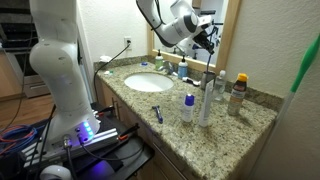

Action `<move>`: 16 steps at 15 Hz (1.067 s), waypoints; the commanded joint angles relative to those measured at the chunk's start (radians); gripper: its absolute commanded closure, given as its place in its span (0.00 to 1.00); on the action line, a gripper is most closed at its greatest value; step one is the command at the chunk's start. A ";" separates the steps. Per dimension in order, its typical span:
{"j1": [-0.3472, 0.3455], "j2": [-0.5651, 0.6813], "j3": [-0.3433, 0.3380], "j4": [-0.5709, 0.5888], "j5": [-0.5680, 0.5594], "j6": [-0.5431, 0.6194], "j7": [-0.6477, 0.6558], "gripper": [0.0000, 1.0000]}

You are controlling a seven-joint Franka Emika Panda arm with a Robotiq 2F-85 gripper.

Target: Take the toothbrush from the cup and put it on the counter, then pick the toothpaste and put it in the cup

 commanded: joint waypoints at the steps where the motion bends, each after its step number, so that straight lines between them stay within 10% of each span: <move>1: 0.018 -0.196 0.003 -0.233 0.195 0.074 -0.191 0.98; 2: -0.115 -0.226 0.175 -0.285 0.237 0.068 -0.209 0.98; 4: -0.065 -0.261 0.225 -0.358 0.426 0.042 -0.316 0.98; 5: 0.080 -0.281 0.130 -0.380 0.514 0.005 -0.360 0.98; 11: 0.334 -0.324 0.016 -0.327 1.049 -0.331 -0.581 0.98; 13: 0.289 -0.354 -0.036 -0.316 1.217 -0.485 -0.726 0.98; 16: 0.284 -0.344 -0.026 -0.317 1.184 -0.454 -0.698 0.93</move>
